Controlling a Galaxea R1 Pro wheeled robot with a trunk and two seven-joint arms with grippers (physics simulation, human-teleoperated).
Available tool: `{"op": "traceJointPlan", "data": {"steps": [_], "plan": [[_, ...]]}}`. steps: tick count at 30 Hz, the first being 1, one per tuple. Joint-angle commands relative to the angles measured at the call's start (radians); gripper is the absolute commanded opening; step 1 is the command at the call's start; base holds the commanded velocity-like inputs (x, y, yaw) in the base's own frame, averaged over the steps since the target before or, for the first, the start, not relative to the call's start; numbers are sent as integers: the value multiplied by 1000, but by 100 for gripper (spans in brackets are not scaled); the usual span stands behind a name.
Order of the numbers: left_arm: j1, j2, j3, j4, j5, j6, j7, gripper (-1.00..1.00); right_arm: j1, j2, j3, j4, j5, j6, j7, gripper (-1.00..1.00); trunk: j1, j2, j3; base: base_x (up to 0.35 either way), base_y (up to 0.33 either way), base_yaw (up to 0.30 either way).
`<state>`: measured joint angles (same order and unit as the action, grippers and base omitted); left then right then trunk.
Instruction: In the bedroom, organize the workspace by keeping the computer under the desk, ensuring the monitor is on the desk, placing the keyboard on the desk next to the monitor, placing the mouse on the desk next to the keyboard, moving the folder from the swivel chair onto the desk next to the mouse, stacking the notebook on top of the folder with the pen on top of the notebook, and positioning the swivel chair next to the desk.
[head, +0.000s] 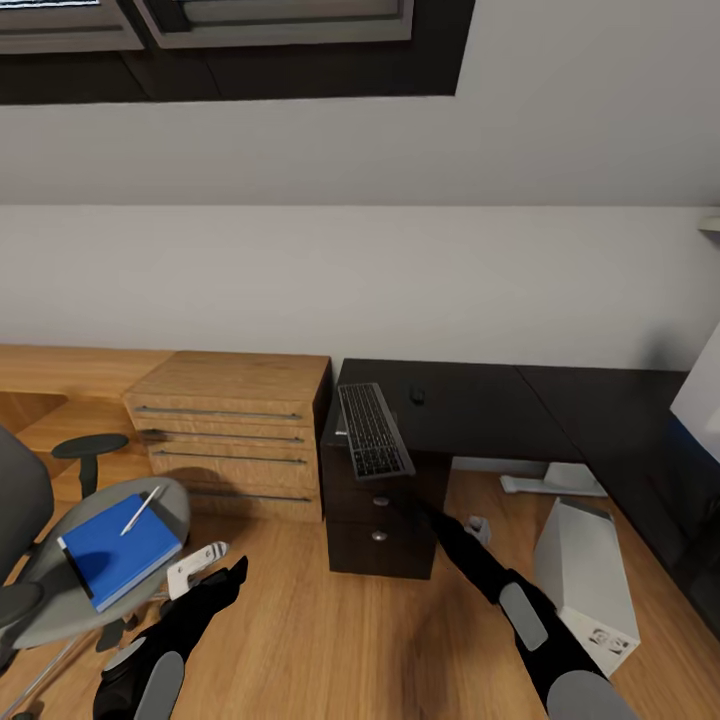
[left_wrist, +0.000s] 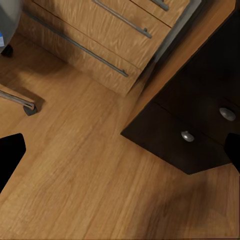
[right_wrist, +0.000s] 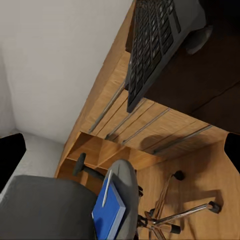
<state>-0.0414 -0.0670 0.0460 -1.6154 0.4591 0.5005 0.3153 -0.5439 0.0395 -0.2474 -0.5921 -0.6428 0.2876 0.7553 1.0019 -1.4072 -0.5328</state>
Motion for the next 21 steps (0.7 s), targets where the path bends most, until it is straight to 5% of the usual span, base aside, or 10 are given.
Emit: {"op": "traceJointPlan", "data": {"steps": [1,11,16,18,21], "plan": [[-1,-1,-1,-1,10,4,7,100,-1,2,-10,1,-5,9,8,100,4,-8,-4,0,0,0],[-1,-1,-27,-3,10,3,6,100,-1,24,-20,2,4,-6,11,100,42,-78,-36,0,0,0],[-1,-2,-42,-3,10,3,6,100,-2,43,-17,-1,8,-15,-80,100,61,-113,-51,0,0,0],[0,-2,-47,-3,10,3,5,100,-2,87,-18,-4,2,-42,-200,100,69,-127,-58,0,0,0],[0,-2,-49,-3,10,3,5,100,-2,110,-19,-4,-2,-69,-245,100,81,-148,-67,0,0,0]]}}
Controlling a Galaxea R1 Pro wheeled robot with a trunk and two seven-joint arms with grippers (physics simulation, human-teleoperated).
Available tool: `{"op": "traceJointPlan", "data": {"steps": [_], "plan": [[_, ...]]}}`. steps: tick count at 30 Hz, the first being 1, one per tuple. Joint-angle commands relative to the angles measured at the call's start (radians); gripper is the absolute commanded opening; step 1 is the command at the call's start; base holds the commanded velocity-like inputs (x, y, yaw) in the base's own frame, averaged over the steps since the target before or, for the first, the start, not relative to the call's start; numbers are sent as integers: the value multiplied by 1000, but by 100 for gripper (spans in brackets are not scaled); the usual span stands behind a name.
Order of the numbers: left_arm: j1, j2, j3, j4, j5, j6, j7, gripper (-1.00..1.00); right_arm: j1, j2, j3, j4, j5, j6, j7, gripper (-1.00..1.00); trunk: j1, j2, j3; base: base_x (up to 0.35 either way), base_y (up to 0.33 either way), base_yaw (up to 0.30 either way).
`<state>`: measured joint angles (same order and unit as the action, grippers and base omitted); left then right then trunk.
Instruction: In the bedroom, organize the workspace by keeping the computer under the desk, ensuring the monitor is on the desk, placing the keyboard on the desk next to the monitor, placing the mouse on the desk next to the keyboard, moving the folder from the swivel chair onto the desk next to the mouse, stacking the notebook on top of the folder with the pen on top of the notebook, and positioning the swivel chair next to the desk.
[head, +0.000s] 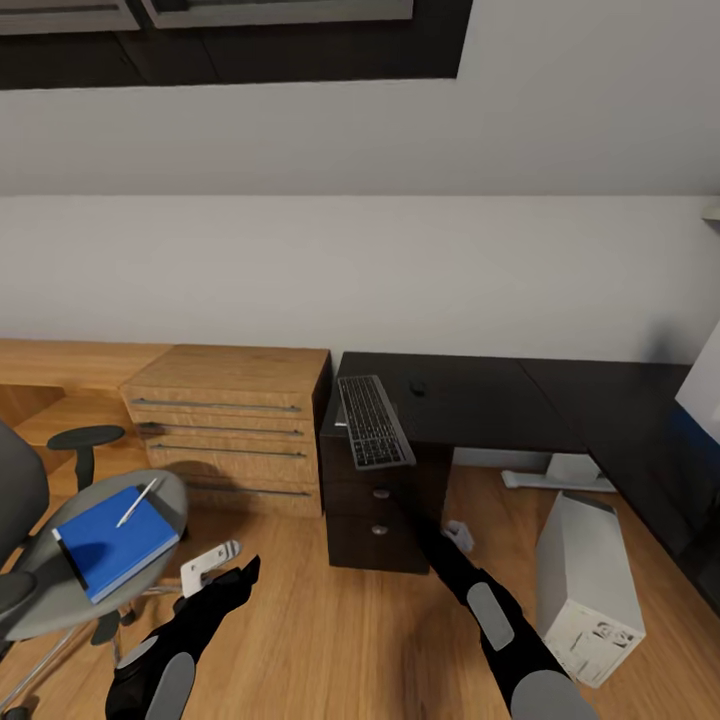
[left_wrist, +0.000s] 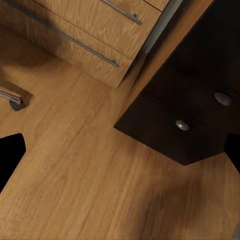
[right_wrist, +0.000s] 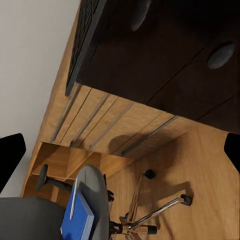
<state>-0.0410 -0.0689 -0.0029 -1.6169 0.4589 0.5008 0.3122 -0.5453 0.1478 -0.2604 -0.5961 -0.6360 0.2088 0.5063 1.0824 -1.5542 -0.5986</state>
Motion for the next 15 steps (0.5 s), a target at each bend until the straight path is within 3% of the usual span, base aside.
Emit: {"op": "traceJointPlan", "data": {"steps": [1,5,15], "plan": [[-1,0,-1,-1,11,3,8,100,-1,6,-6,0,-9,4,-3,100,4,-8,-4,0,0,0],[-1,0,-1,-1,11,4,8,100,-1,27,-7,0,-29,-14,-24,100,8,-15,-7,0,0,0],[-1,1,-14,0,11,4,6,100,-1,27,-7,1,-98,-20,-30,100,8,-15,-7,0,0,0]]}}
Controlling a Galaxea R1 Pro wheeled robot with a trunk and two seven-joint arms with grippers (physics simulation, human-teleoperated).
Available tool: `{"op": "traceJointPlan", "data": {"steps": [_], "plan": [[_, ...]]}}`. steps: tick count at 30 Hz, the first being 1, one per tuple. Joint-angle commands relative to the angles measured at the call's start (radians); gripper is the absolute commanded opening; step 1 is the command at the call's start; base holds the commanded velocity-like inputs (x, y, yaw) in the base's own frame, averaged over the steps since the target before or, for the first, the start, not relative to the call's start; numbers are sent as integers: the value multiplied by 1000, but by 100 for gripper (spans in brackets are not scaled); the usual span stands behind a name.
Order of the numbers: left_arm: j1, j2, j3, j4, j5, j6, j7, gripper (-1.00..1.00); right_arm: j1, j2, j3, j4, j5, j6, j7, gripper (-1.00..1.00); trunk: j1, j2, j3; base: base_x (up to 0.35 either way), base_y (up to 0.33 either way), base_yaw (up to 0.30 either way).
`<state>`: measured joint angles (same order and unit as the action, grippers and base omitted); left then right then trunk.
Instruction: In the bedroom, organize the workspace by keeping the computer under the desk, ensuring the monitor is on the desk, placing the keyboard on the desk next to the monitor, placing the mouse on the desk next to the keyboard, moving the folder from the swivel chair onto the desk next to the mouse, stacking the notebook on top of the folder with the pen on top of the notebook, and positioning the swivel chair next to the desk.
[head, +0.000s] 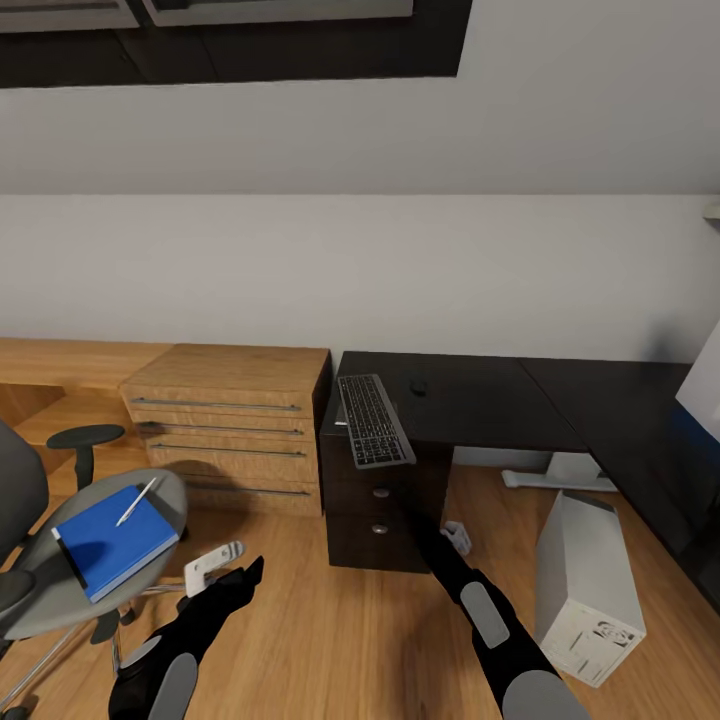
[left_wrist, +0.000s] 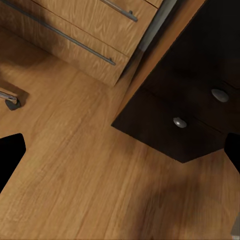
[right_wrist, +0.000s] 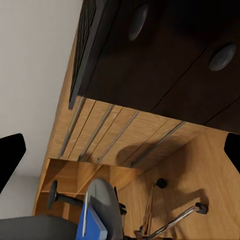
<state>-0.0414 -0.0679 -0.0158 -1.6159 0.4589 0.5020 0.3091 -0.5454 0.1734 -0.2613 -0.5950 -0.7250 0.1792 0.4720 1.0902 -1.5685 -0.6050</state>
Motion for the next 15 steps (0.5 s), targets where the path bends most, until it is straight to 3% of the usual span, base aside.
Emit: {"op": "traceJointPlan", "data": {"steps": [1,5,15], "plan": [[-1,0,-2,0,11,3,8,100,-1,1,-6,0,-12,10,4,100,0,-1,-1,0,0,0],[0,0,-7,8,11,3,5,100,-1,1,-6,0,-16,9,4,100,0,-1,-1,60,0,0],[-1,0,-11,19,10,3,5,100,-1,1,-6,0,-17,8,4,100,0,-1,-1,172,0,0]]}}
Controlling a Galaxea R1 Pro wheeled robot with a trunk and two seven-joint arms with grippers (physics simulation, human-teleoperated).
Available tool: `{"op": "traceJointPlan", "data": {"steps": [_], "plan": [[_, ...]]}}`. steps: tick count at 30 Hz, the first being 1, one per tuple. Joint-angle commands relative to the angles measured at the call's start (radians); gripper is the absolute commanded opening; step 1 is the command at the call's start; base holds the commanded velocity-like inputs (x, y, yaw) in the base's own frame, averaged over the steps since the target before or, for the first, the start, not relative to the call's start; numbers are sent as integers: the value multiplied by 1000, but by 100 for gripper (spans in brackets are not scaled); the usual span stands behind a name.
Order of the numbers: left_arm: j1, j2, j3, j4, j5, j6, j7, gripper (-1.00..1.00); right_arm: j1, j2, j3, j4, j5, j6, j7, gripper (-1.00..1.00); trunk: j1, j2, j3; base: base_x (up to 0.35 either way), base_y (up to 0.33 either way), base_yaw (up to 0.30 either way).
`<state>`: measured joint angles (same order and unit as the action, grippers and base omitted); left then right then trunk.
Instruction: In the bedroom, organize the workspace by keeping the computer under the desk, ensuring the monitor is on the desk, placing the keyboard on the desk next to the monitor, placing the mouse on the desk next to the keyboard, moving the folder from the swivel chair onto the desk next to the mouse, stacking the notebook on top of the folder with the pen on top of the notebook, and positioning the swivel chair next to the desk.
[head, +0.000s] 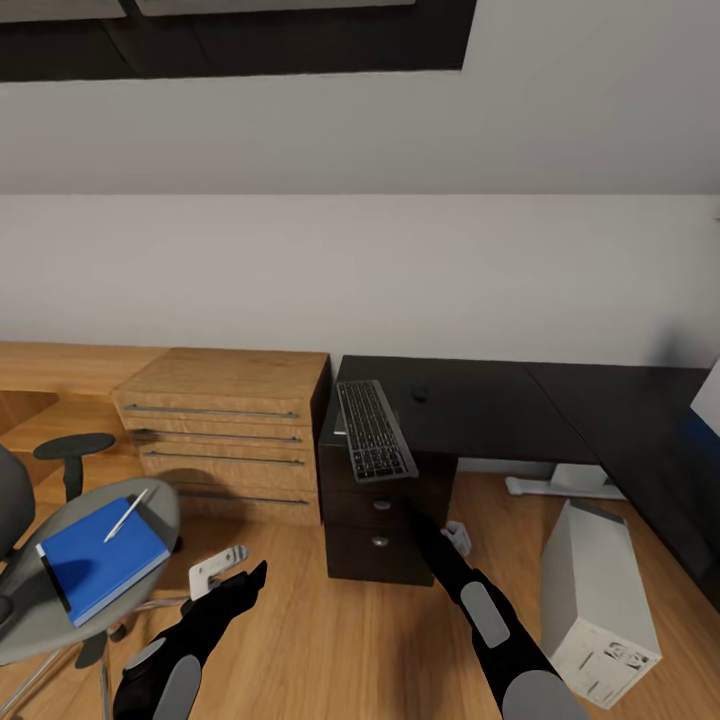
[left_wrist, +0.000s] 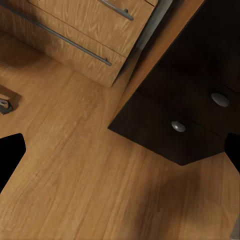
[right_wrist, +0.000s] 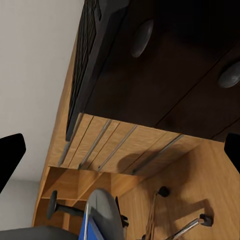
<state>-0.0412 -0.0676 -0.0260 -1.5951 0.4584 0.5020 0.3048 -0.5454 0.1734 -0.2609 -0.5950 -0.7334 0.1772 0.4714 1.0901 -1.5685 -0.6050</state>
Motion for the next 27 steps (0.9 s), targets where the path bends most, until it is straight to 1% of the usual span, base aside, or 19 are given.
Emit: {"op": "traceJointPlan", "data": {"steps": [1,5,11,17,23,27], "plan": [[-1,0,-1,-1,11,3,10,100,-1,1,-6,0,-9,10,4,100,0,-1,-1,52,0,0],[-1,0,-1,-1,11,3,11,100,-1,1,-6,0,-9,10,4,100,0,-1,-1,87,0,0],[-1,0,-1,0,11,3,13,100,-1,1,-6,0,-9,10,4,100,0,-1,-1,186,0,0],[-1,0,-1,0,10,3,14,100,-1,1,-6,0,-9,10,4,100,0,-1,-1,65,4,0],[-1,0,0,0,10,3,13,100,-1,1,-6,0,-9,10,3,100,0,-1,-1,202,79,0],[0,1,1,0,11,3,14,100,-1,1,-6,0,-9,10,3,100,0,-1,-1,110,41,0]]}}
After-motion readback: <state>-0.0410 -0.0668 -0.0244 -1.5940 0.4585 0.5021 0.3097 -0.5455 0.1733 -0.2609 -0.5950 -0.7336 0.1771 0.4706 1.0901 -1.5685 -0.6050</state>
